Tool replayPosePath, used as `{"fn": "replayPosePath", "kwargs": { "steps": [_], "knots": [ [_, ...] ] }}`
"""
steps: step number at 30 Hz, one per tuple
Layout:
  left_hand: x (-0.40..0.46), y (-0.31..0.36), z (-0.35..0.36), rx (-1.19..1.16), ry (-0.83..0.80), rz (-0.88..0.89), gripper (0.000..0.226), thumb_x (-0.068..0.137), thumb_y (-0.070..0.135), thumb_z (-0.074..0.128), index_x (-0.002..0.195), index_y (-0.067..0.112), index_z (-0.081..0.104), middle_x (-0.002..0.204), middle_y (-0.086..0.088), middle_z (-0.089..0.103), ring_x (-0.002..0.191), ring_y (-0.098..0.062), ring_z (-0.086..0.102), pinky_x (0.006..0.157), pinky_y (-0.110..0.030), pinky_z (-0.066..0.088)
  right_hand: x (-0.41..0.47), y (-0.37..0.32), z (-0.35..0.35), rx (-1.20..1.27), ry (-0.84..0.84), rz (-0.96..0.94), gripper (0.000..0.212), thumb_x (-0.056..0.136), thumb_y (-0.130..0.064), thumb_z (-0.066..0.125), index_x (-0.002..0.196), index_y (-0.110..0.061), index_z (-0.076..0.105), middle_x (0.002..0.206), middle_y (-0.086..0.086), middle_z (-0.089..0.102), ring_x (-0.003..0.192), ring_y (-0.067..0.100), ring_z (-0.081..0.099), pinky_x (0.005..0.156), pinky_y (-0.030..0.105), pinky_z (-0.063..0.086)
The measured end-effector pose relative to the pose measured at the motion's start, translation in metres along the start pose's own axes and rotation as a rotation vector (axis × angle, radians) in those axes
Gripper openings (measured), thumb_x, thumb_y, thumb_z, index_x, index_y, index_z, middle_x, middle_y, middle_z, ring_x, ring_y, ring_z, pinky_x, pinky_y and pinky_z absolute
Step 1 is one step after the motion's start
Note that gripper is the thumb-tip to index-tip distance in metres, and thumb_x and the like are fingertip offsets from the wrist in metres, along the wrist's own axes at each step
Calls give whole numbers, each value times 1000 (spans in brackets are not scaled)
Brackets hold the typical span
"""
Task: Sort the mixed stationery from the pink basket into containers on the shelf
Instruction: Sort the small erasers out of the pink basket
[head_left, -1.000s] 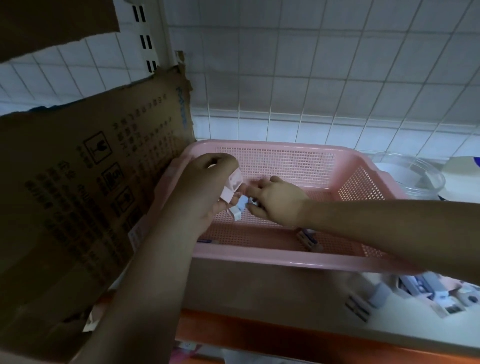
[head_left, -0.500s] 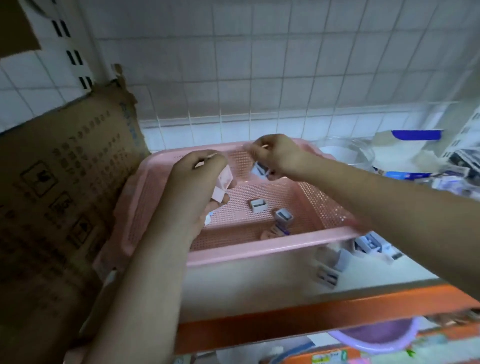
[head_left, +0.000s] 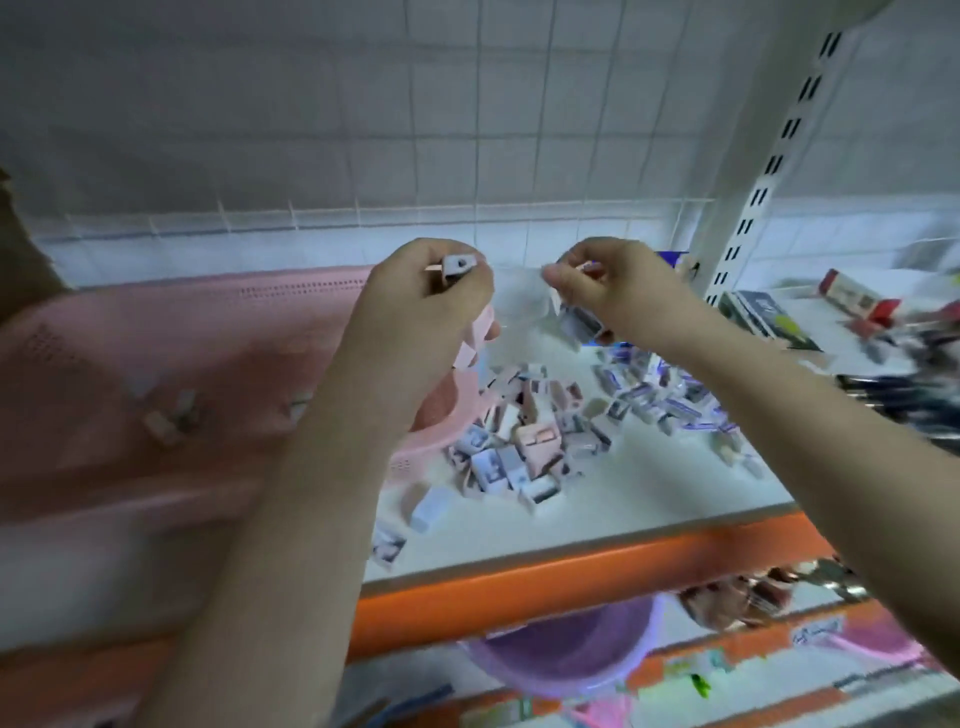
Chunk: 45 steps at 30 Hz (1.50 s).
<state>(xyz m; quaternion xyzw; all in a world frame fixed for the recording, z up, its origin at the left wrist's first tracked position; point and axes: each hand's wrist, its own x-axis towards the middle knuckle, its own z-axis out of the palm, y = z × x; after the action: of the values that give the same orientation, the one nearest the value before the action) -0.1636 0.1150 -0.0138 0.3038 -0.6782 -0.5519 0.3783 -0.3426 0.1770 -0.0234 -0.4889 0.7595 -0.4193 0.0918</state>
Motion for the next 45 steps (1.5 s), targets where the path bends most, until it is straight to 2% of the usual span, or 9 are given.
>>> {"fn": "replayPosePath", "kwargs": {
  "steps": [4, 11, 24, 27, 32, 35, 39, 42, 45],
  "knots": [
    [-13, -1, 26, 176, 146, 98, 9, 91, 19, 55, 90, 16, 63, 77, -6, 66, 56, -3, 58, 51, -10, 40, 10, 23, 15, -5, -209, -54, 30, 92, -44, 52, 74, -21, 53, 40, -13, 52, 42, 10, 47, 45, 20, 43],
    [-21, -1, 54, 404, 308, 136, 15, 93, 16, 53, 87, 5, 61, 74, -11, 62, 49, -2, 50, 46, -8, 35, 15, 29, 0, 114, -323, -25, 14, 96, -23, 48, 90, -21, 60, 82, -2, 58, 63, 10, 49, 48, 17, 44],
    [18, -79, 104, 1073, 193, 221, 43, 98, 36, 40, 111, 5, 66, 121, -13, 60, 114, -28, 54, 99, -36, 39, -5, 58, -21, 935, 19, 625, 22, 97, -10, 46, 81, -15, 61, 69, 5, 55, 56, 18, 50, 53, 28, 38],
    [4, -59, 120, 658, 289, 177, 39, 100, 36, 37, 84, 10, 62, 83, -7, 62, 80, -25, 59, 72, -29, 44, -4, 49, -14, 877, 52, 524, 23, 95, -14, 43, 81, -18, 60, 67, 0, 56, 57, 17, 53, 58, 30, 38],
    [10, -31, 122, -838, 42, -699, 48, 99, 48, 36, 98, 4, 55, 71, -15, 65, 64, -25, 67, 60, -38, 57, -4, 15, -3, 607, -47, 132, 28, 101, -28, 37, 88, -20, 61, 74, -1, 57, 69, 14, 55, 67, 24, 44],
    [15, -35, 110, -1091, 142, -779, 30, 97, 26, 48, 82, 1, 54, 69, -13, 59, 63, -19, 58, 56, -28, 54, -4, 3, -3, 453, -40, 6, 26, 101, -25, 34, 101, -18, 58, 77, -7, 53, 69, 5, 51, 70, 20, 42],
    [21, -35, 101, -607, 170, -646, 17, 90, 11, 48, 73, 12, 50, 66, 0, 42, 43, -7, 34, 29, -13, 24, -6, 15, -21, 536, 131, 82, 26, 94, -2, 35, 105, -20, 51, 82, 5, 51, 67, 16, 48, 63, 24, 42],
    [21, -21, 111, 132, 73, -271, 19, 90, 22, 49, 78, 10, 59, 63, 0, 48, 46, -10, 39, 43, -20, 30, -21, 44, -49, 704, 205, 266, 25, 95, 2, 39, 111, -17, 43, 94, 2, 58, 73, 8, 63, 59, 19, 52],
    [23, -13, 149, 370, -74, -26, 28, 89, 28, 48, 82, 2, 58, 66, -4, 50, 56, -15, 43, 54, -28, 34, -46, 84, -74, 621, 292, 326, 10, 96, -3, 47, 102, -11, 45, 93, 8, 66, 67, 9, 69, 54, 22, 52]
  ]
}}
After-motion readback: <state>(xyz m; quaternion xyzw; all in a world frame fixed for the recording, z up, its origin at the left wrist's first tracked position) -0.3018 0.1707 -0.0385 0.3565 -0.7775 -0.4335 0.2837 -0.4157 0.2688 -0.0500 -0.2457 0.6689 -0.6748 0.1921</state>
